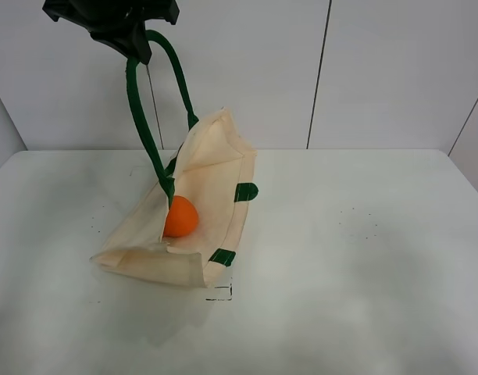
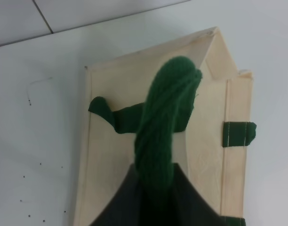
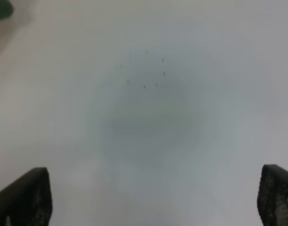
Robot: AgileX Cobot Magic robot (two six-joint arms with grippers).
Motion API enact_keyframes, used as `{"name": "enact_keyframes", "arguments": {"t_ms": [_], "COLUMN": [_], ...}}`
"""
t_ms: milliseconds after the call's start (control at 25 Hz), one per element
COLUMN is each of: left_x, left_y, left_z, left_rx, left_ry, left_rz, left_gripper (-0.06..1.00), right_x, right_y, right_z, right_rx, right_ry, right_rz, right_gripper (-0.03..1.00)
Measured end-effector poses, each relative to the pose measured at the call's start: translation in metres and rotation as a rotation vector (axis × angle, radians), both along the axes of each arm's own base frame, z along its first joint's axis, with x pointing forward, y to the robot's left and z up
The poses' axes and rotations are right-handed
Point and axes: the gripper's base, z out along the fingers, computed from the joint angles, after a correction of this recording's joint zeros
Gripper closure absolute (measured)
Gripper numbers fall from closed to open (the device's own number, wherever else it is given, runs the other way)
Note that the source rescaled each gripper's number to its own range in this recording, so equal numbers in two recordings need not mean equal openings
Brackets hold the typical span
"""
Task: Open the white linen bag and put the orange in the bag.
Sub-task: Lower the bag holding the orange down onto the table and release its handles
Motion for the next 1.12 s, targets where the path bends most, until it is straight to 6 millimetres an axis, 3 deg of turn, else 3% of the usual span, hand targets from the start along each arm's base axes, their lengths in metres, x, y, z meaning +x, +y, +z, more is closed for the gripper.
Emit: {"name": "enact_keyframes", "arguments": {"t_ms": [800,1120], "left_x": [0.001,0.022], "left_y": [0.0,-0.01], "left_z": [-0.002,-0.037], "left_rx": [0.002,0.035], "left_ry": [0.004,0.084], "left_rz": [0.0,-0.001], "left_gripper": [0.94,0.94], "right_x": [-0.017,-0.017], "right_y": [-0.001,-0.001], "right_z": [0.0,0.0], "right_rx": [0.005,0.005], "right_ry": [-0.112,-0.112], "right_rz": [-0.058,-0.058], "right_gripper": [-0.03,-0.03]}}
